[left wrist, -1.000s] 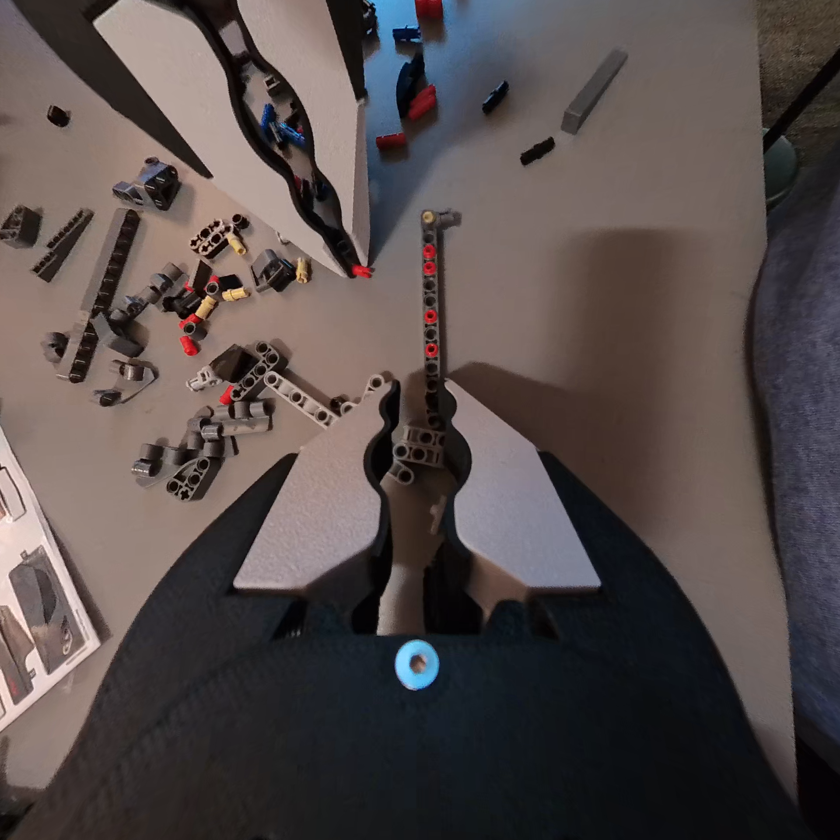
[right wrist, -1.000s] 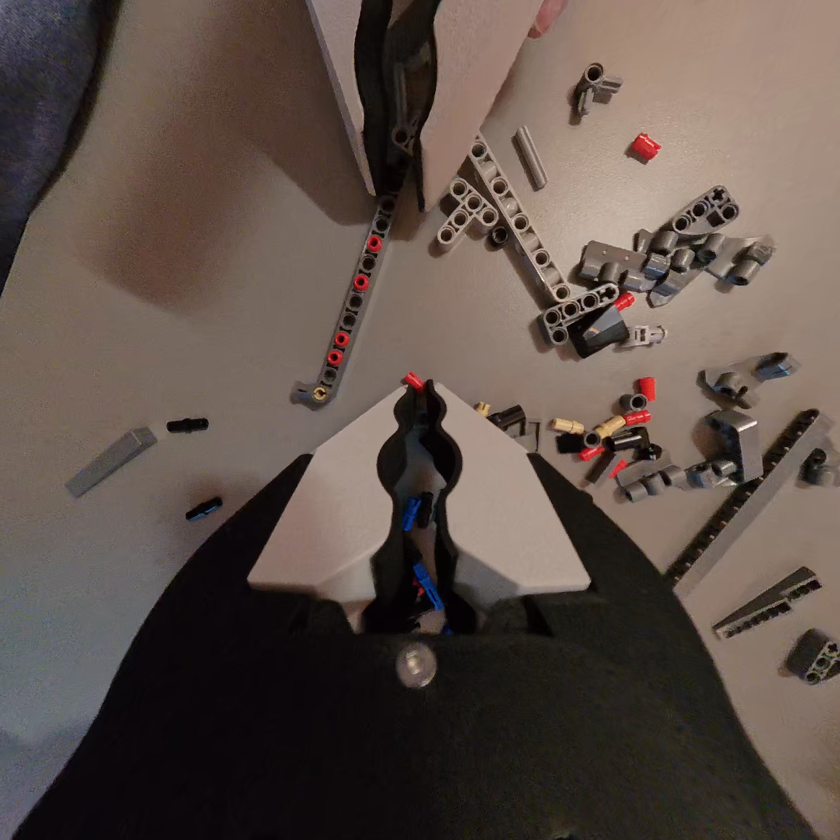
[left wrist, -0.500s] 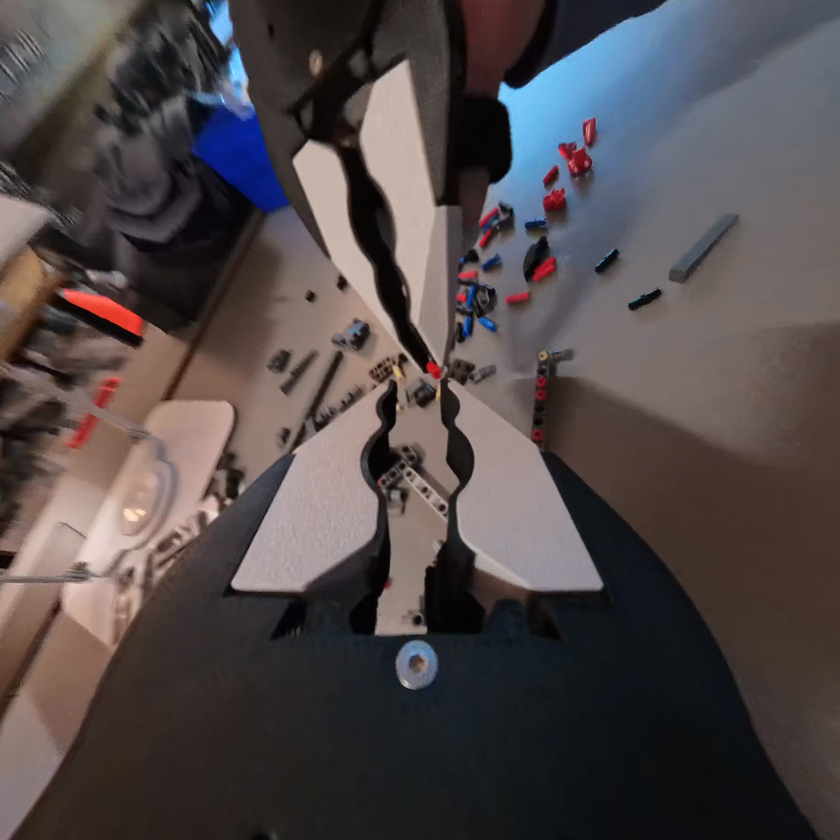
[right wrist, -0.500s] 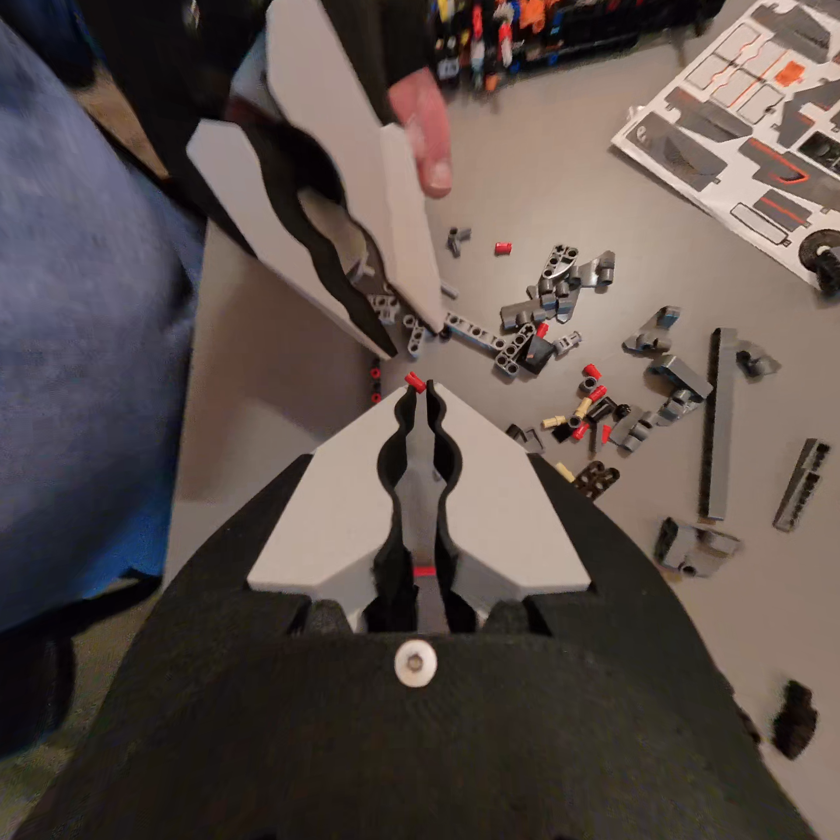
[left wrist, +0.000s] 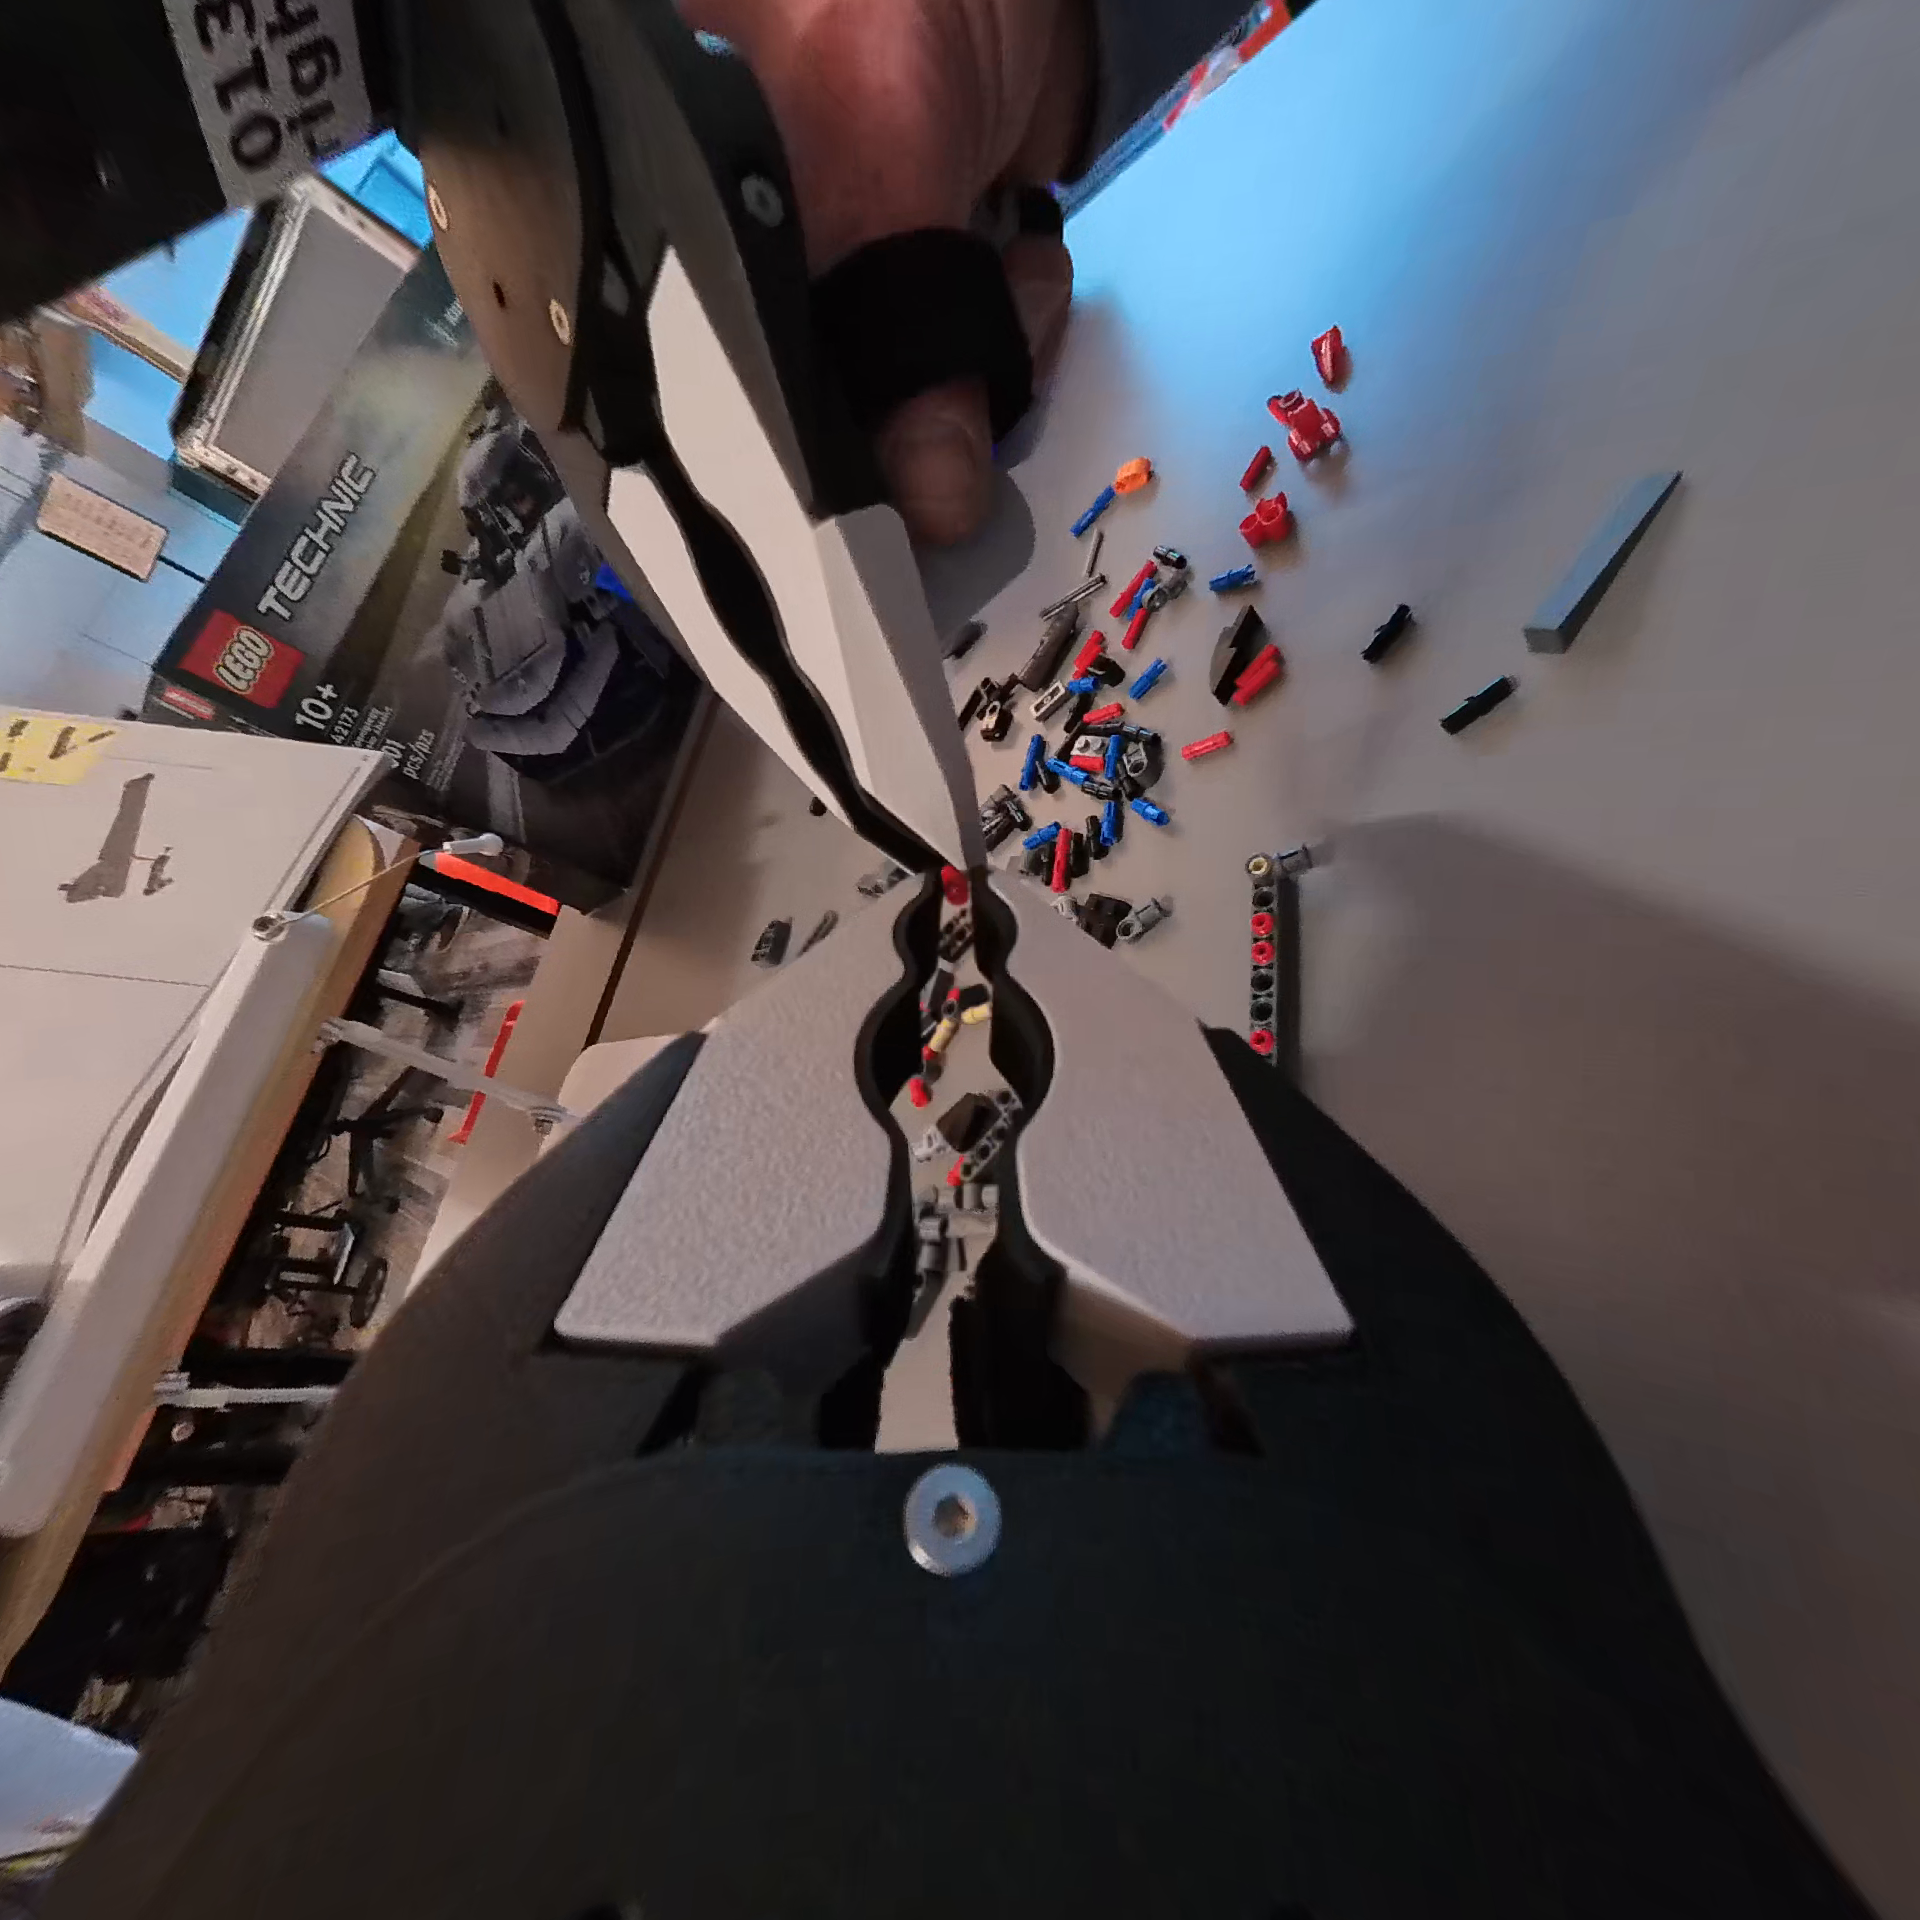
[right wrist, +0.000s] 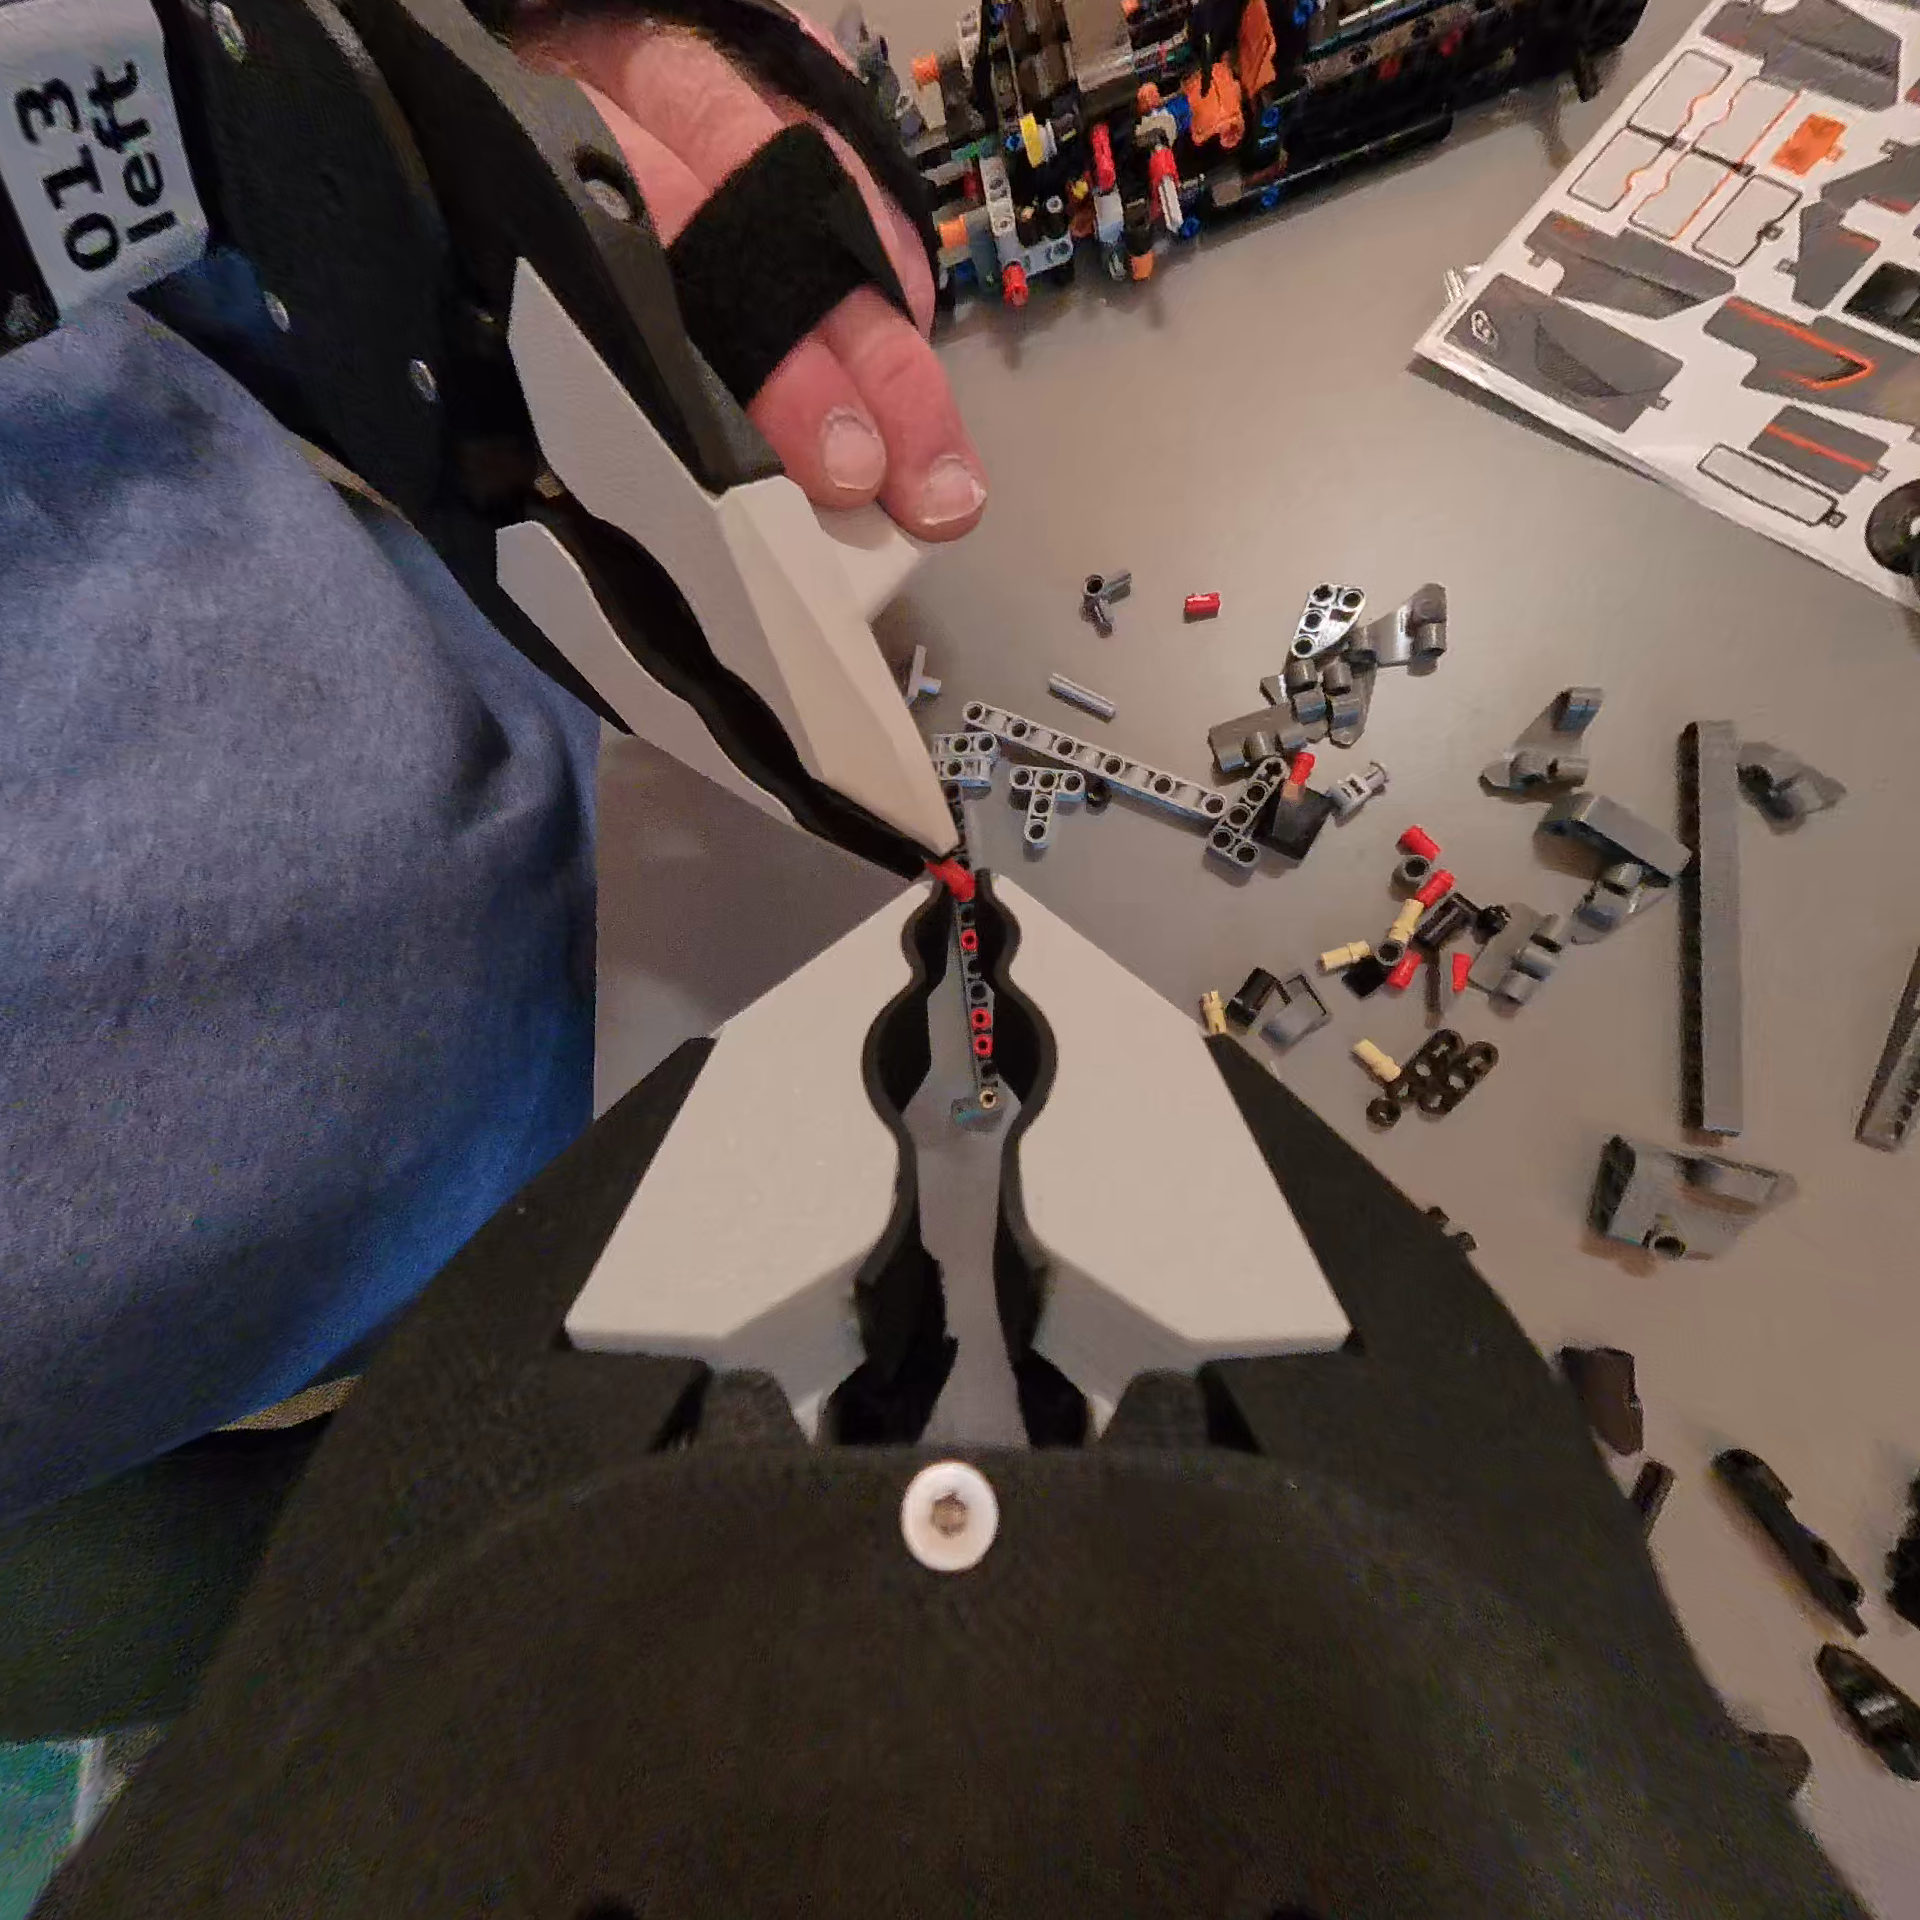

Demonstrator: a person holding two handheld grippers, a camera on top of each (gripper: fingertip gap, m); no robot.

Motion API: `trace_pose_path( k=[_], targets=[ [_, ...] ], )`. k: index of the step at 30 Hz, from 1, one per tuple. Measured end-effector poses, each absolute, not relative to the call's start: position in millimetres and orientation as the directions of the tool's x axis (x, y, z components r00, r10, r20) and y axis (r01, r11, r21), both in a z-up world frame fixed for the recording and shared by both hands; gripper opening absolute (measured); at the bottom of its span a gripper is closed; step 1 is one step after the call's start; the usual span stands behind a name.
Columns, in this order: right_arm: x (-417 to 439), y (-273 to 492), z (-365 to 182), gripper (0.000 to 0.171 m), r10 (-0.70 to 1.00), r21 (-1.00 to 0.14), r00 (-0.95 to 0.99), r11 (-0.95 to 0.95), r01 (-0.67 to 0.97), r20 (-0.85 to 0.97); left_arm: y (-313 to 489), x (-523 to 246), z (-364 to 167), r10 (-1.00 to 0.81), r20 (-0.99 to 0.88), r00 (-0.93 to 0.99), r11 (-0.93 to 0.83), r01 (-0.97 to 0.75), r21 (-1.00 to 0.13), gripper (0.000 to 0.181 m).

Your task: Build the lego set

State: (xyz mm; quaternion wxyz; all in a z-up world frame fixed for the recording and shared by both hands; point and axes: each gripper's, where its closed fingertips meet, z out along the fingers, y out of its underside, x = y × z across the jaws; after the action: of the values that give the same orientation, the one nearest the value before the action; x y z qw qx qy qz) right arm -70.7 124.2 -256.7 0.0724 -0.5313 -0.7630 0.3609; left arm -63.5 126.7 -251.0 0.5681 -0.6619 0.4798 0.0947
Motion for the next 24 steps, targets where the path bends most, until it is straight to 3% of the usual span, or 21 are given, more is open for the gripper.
trace_pose_path(
  k=[18, 24],
  targets=[
    [-72, 121, -248, 0.002, 0.841, -0.654, -0.424, 0.115, 0.748, -0.336, 129, -67, -247, -0.509, -0.68, 0.528, 0.118, -0.74, -0.662, 0.002],
    [-74, 123, -222, 0.01, 0.807, -0.771, -0.443, -0.023, 0.636, -0.39, 124, -70, -217, -0.52, -0.546, 0.657, 0.173, -0.545, -0.821, 0.001]
  ],
)
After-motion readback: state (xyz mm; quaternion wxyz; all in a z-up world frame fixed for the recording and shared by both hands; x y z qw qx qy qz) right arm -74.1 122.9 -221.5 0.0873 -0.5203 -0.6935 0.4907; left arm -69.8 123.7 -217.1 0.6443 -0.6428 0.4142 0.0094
